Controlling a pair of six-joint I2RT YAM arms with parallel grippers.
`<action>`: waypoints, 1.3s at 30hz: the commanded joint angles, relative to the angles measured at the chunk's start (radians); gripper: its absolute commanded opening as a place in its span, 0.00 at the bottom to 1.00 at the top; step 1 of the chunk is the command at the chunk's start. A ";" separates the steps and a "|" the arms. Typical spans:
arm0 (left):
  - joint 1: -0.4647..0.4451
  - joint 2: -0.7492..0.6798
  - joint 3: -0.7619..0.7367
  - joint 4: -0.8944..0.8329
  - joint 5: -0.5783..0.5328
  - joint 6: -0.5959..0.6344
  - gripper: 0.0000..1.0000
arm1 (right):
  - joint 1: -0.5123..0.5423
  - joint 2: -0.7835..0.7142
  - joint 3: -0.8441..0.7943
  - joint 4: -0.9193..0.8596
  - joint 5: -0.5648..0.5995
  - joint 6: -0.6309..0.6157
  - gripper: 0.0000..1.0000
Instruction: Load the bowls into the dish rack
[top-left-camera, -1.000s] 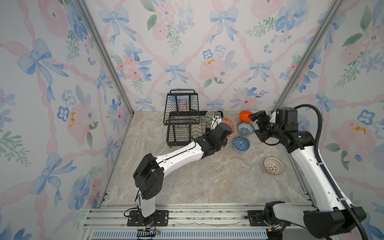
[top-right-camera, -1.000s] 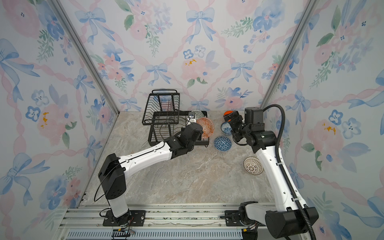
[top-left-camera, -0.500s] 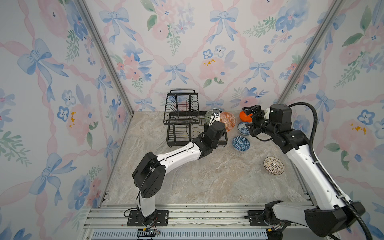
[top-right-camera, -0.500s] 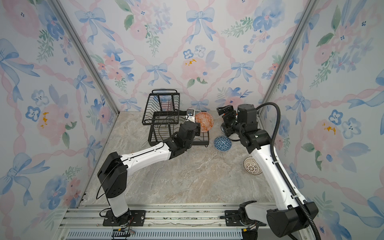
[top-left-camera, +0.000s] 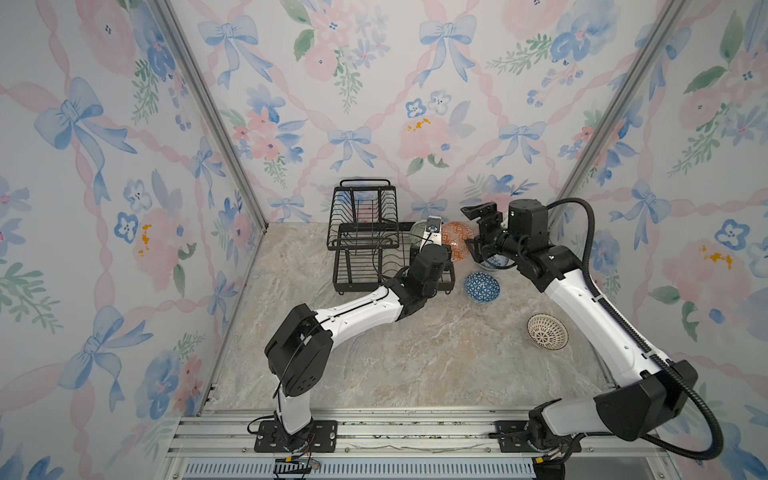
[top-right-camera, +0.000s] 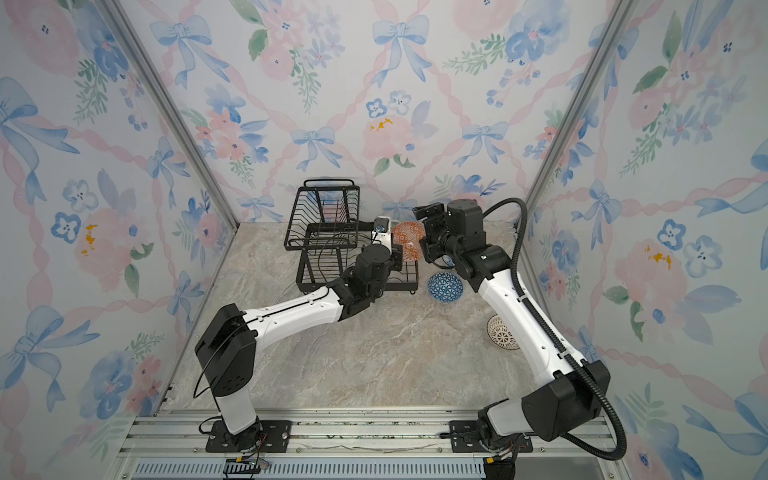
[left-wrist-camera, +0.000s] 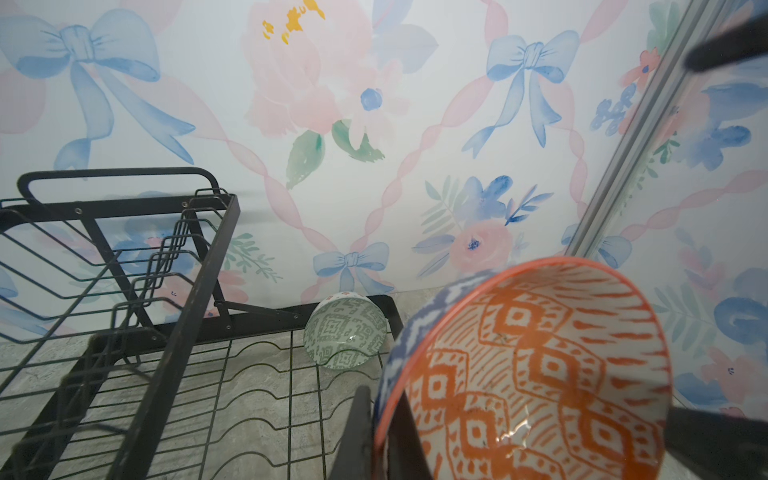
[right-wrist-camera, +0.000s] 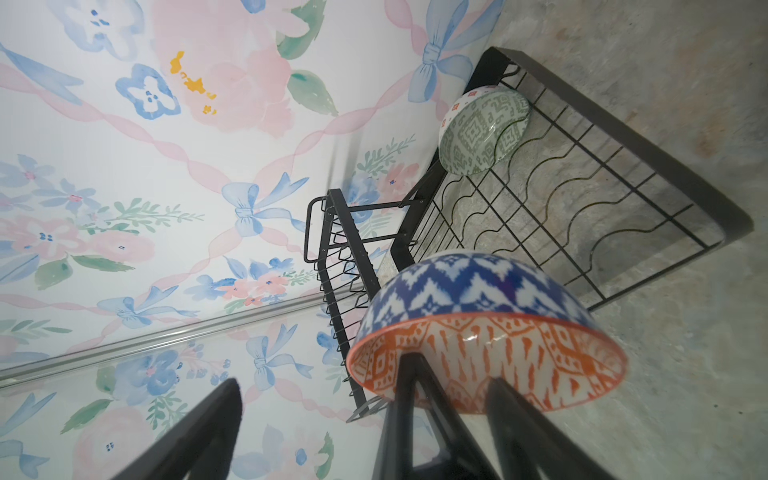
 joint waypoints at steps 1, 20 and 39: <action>-0.002 -0.040 -0.012 0.082 0.004 0.007 0.00 | 0.008 0.030 0.053 0.042 0.031 0.044 0.89; -0.015 -0.055 -0.030 0.100 -0.012 0.026 0.00 | 0.027 0.119 0.037 0.125 0.044 0.140 0.43; -0.010 -0.112 -0.081 0.113 -0.032 0.055 0.00 | 0.066 0.151 0.001 0.170 0.054 0.182 0.21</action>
